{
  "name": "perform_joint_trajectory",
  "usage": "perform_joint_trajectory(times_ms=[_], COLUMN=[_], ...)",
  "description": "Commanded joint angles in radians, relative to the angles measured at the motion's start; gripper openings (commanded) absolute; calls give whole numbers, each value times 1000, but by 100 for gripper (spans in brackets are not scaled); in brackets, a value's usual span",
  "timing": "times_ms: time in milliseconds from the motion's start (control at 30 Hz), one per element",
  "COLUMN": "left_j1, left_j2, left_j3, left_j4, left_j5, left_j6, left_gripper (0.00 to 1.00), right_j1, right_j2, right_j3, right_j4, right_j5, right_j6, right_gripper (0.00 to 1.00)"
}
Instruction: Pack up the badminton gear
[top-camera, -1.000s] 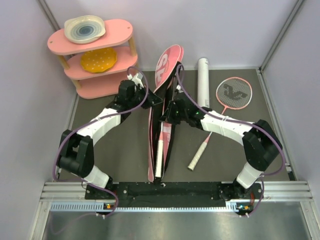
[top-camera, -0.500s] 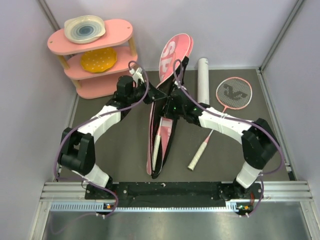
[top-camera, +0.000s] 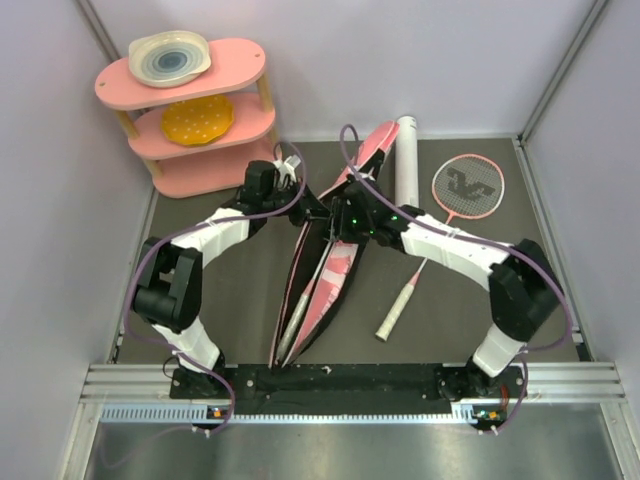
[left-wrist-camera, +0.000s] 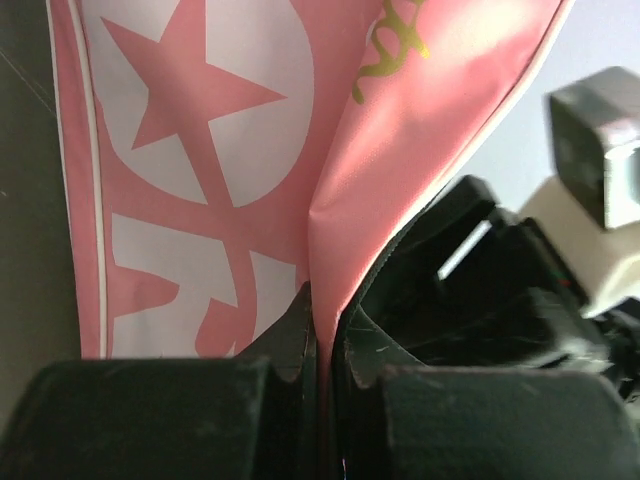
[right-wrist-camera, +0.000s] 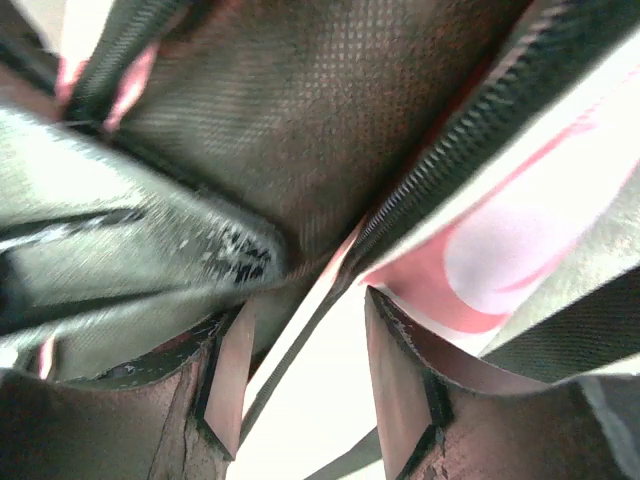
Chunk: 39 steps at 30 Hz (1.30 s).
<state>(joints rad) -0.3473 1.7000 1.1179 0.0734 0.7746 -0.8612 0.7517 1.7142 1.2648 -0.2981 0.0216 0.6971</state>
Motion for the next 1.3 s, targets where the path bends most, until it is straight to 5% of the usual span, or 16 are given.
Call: perform_joint_trajectory(times_ms=[0,167,700,833,1033,1267], left_j1=[-10,-10,-15,-15,-16,-16], left_j2=[-19,-42,-85,-86,-100,-89], left_j3=[-7,-9,-24,-17,-13,-6], left_j4=[11,-27,-64,-96,-106,-118], left_j5=[130,92,29,15,-11,-3], left_j6=[-2,18,53,64,97,112], left_gripper=[0,0,0,0,0,0], right_j1=[-12,-18,29,44,46,46], right_j2=[-189,-272,28,53,47,-2], right_j3=[-57,-125,179,214,205,234], right_j4=[27,1,-271,-361,-361,-355], right_j5=[47,164,386,504,477,449], right_j6=[-39,-7,78,67,65,16], right_gripper=[48,52,60,54,45,8])
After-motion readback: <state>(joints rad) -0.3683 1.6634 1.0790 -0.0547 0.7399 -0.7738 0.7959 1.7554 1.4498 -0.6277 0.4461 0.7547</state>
